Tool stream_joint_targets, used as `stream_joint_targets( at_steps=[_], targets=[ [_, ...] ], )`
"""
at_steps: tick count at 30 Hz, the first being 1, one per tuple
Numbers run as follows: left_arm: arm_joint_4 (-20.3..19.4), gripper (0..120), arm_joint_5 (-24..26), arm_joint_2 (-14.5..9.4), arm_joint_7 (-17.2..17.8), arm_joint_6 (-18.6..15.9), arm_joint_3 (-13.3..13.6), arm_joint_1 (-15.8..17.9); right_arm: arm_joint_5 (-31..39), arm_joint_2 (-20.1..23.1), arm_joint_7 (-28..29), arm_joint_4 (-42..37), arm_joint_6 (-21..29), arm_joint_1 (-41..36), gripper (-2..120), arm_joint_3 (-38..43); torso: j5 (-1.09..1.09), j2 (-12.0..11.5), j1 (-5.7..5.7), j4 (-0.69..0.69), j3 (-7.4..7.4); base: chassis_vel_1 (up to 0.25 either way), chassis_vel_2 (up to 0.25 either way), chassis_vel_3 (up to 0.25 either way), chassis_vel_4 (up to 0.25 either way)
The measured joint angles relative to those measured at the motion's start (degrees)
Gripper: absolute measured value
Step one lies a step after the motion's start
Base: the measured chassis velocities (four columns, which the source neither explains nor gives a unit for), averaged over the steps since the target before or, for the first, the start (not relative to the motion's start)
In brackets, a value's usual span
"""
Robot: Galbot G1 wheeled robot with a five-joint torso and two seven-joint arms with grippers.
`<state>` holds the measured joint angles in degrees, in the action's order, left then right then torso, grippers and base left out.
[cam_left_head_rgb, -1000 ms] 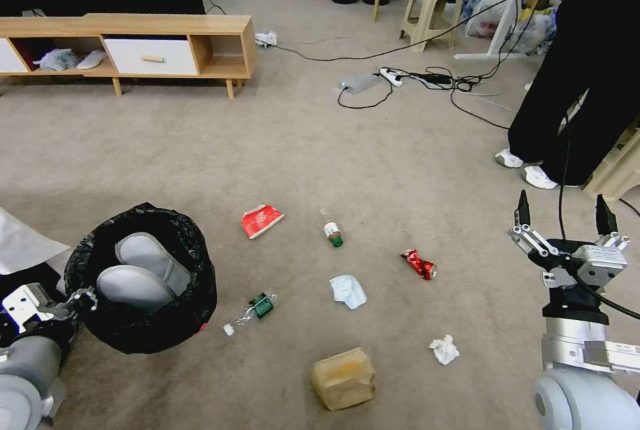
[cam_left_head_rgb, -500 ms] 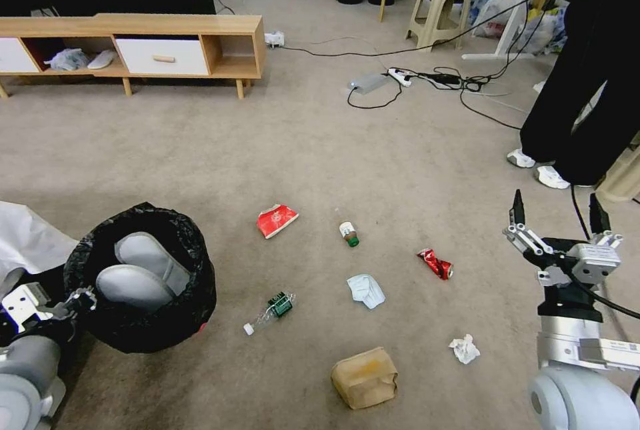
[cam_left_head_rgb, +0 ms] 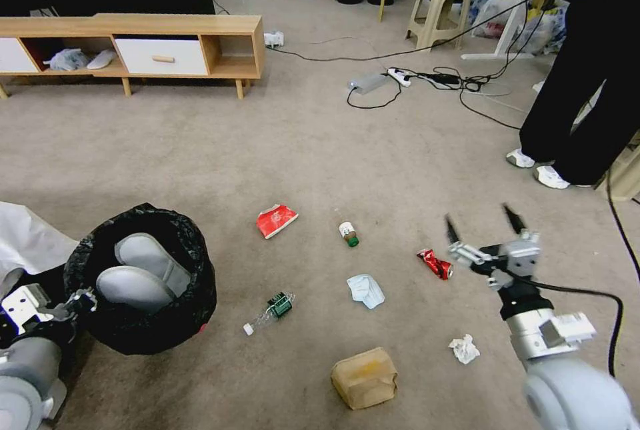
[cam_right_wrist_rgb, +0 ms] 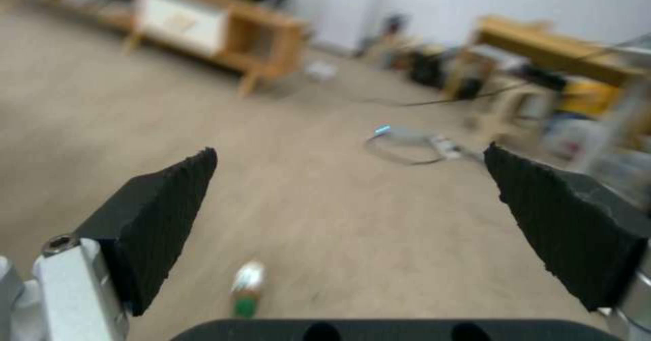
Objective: Pick up the trash bin and place the garbage on the floor into it.
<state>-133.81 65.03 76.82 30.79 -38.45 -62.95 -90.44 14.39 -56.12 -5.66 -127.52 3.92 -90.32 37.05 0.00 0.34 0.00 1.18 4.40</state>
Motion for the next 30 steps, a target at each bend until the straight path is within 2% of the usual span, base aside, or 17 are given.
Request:
stream_joint_targets(
  at_steps=[2,4,6,7,8,10,14,16,18,20,30],
  targets=[
    [-0.28,4,-0.12,0.24,0.00,-0.04,0.16,-0.01,-0.12,1.72,-2.25,0.36,1.42,0.40,100,-0.50,0.01,0.00,0.00,0.00,0.00,0.000,0.000,0.000,0.000],
    [-0.86,4,-0.50,0.84,0.01,-0.13,0.51,-0.21,-1.14,5.00,-7.03,1.44,3.90,1.91,100,-2.24,0.00,0.00,0.00,0.01,0.00,0.000,0.000,0.000,0.000],
    [-1.00,4,-0.51,0.99,0.03,-0.15,0.61,-0.34,-1.41,5.59,-8.31,1.84,4.38,2.54,100,-2.86,0.00,0.00,0.00,0.01,0.00,0.000,0.000,0.000,0.000],
    [-1.16,4,-0.56,1.33,0.11,-0.16,0.75,-0.66,-2.12,6.41,-10.89,2.96,5.11,3.95,100,-3.99,0.00,0.00,0.00,0.01,0.00,0.000,0.000,0.000,0.000],
    [-1.16,4,-0.56,1.33,0.11,-0.16,0.75,-0.66,-2.12,6.41,-10.89,2.96,5.11,3.95,100,-3.99,0.00,0.00,0.00,0.01,0.00,0.000,0.000,0.000,0.000],
    [-1.32,4,-0.67,1.72,0.24,-0.16,0.86,-1.22,-3.54,7.01,-15.88,5.16,5.51,6.45,100,-5.58,0.00,0.00,0.00,0.00,0.00,0.000,0.000,0.000,0.000],
    [-1.58,4,-0.69,1.91,0.28,-0.16,0.93,-1.63,-4.78,7.19,-19.49,6.72,6.08,8.25,100,-6.83,0.00,0.00,0.00,0.00,0.00,0.000,0.000,0.000,0.000],
    [-2.23,4,-0.70,2.31,0.42,-0.19,1.15,-1.90,-6.95,7.39,-25.43,9.35,6.70,10.96,100,-9.07,0.00,0.00,0.00,0.00,0.00,0.000,0.000,0.000,0.000],
    [-2.31,4,-0.70,2.36,0.43,-0.20,1.22,-1.92,-7.43,7.40,-26.65,9.93,6.70,11.41,100,-9.44,0.00,0.00,0.00,0.01,0.00,0.000,0.000,0.000,0.000],
    [-2.73,4,-0.83,2.72,0.46,-0.27,1.49,-1.96,-9.32,7.38,-30.86,11.81,6.41,12.87,100,-10.69,0.00,0.00,0.00,0.01,0.00,0.000,0.000,0.000,0.000],
    [-3.32,4,-0.94,3.03,0.47,-0.34,1.12,-2.24,-15.12,7.14,-38.88,16.97,4.37,16.72,100,-13.80,0.00,0.00,0.00,0.00,0.00,0.000,0.000,0.000,0.000]
  ],
)
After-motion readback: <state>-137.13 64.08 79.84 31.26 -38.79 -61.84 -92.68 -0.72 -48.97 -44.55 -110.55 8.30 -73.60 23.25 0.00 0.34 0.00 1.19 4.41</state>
